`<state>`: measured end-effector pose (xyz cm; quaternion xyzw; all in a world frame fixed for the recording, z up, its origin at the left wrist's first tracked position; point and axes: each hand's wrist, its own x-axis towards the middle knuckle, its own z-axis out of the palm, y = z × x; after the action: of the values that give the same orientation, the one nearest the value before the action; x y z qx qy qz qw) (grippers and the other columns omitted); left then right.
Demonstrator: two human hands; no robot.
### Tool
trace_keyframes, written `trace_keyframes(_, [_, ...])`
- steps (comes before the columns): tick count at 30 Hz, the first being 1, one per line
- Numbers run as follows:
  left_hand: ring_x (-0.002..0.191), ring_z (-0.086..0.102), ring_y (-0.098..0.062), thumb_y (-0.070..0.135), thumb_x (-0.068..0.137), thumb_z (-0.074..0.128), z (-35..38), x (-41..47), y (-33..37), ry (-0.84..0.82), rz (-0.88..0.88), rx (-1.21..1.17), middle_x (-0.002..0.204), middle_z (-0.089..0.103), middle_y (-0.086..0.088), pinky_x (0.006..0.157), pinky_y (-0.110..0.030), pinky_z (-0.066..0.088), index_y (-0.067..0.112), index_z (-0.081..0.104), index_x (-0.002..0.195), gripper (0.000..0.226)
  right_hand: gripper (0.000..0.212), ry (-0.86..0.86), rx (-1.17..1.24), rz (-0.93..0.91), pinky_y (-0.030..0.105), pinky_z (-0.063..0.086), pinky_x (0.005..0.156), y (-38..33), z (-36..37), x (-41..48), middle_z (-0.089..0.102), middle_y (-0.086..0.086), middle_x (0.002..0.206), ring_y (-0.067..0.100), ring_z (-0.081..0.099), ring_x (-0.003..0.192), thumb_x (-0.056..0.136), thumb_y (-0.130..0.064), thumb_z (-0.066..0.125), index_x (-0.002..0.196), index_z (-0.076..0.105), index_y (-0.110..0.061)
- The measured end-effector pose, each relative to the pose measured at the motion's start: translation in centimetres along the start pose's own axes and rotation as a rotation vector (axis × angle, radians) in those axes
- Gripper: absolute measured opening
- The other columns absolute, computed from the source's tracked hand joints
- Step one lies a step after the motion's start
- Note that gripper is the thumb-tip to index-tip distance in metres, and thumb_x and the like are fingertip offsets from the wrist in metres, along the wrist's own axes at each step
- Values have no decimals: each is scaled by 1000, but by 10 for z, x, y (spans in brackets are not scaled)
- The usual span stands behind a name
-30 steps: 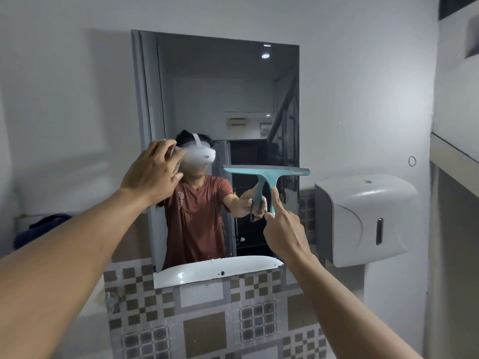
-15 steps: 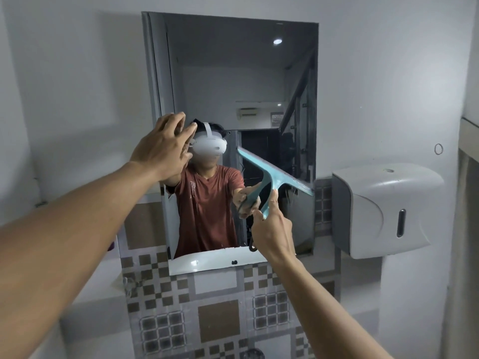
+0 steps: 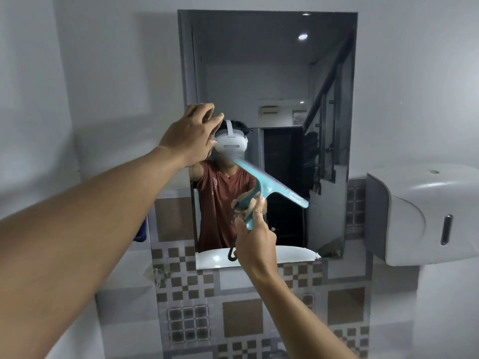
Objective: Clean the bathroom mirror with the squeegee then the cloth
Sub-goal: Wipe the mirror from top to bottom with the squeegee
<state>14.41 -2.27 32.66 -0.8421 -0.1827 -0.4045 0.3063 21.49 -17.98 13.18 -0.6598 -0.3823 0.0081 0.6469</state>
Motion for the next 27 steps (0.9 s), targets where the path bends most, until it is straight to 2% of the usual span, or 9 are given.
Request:
trace_keyframes(2, [138, 32, -33, 29, 89, 70, 0, 0, -2, -6, 6, 15, 149, 37, -11, 87, -58, 57, 16, 44, 147, 66, 74, -9, -5, -17, 29, 56, 67, 3, 9, -3, 61, -9, 80, 10, 63, 73, 105, -24, 49, 161, 3, -37])
trace_keyframes(4, [139, 31, -32, 31, 89, 70, -1, 1, -3, -12, 7, 20, 149, 37, -10, 85, -58, 57, 17, 43, 148, 66, 75, -22, -47, -29, 42, 59, 73, 6, 17, -4, 66, -1, 86, 14, 65, 74, 105, -26, 49, 160, 1, -39])
trace_keyframes(6, [139, 31, -32, 32, 89, 69, -2, 1, -4, -22, 8, 15, 150, 37, -10, 84, -59, 57, 17, 43, 148, 66, 76, -66, -112, -36, 46, 58, 76, 9, 23, -6, 68, 3, 93, 19, 66, 78, 105, -27, 49, 159, -3, -42])
trace_keyframes(11, [139, 31, -33, 32, 90, 68, -4, 1, -4, -26, 14, 22, 150, 36, -11, 84, -60, 56, 17, 42, 148, 66, 80, -123, -320, -124, 41, 57, 71, 18, 32, -11, 67, 6, 97, 20, 64, 81, 105, -32, 48, 157, -11, -42])
trace_keyframes(17, [139, 31, -33, 33, 90, 69, -2, 0, -4, -14, 15, 30, 149, 37, -11, 81, -59, 58, 17, 42, 148, 67, 74, -120, -548, -225, 32, 45, 62, 27, 5, -10, 61, 5, 99, 19, 56, 78, 105, -32, 47, 159, -3, -37])
trace_keyframes(22, [139, 32, -33, 31, 90, 70, 0, -3, 1, 2, -3, 21, 150, 35, -12, 86, -56, 57, 16, 41, 149, 68, 73, -143, -820, -315, 39, 56, 60, 36, -27, -5, 60, 6, 94, 22, 60, 68, 103, -28, 47, 160, 3, -39])
trace_keyframes(24, [138, 34, -34, 28, 90, 69, 1, -9, 6, 42, -13, 12, 149, 37, -14, 92, -53, 55, 13, 43, 147, 65, 73, -145, -935, -349, 36, 49, 52, 36, -40, 0, 61, 7, 96, 22, 58, 65, 102, -26, 47, 160, 6, -40])
trace_keyframes(25, [136, 35, -34, 27, 90, 69, 4, -14, 10, 69, -17, 6, 147, 38, -15, 95, -51, 53, 12, 45, 146, 63, 72, -136, -988, -364, 32, 40, 47, 34, -47, 1, 59, 7, 96, 21, 54, 65, 101, -24, 46, 160, 7, -40])
trace_keyframes(27, [133, 37, -35, 25, 90, 68, 10, -27, 16, 104, -17, -15, 145, 40, -16, 100, -48, 50, 9, 47, 143, 60, 72, -112, -1062, -383, 29, 29, 47, 32, -60, 5, 51, 5, 90, 20, 49, 69, 100, -21, 45, 159, 9, -42])
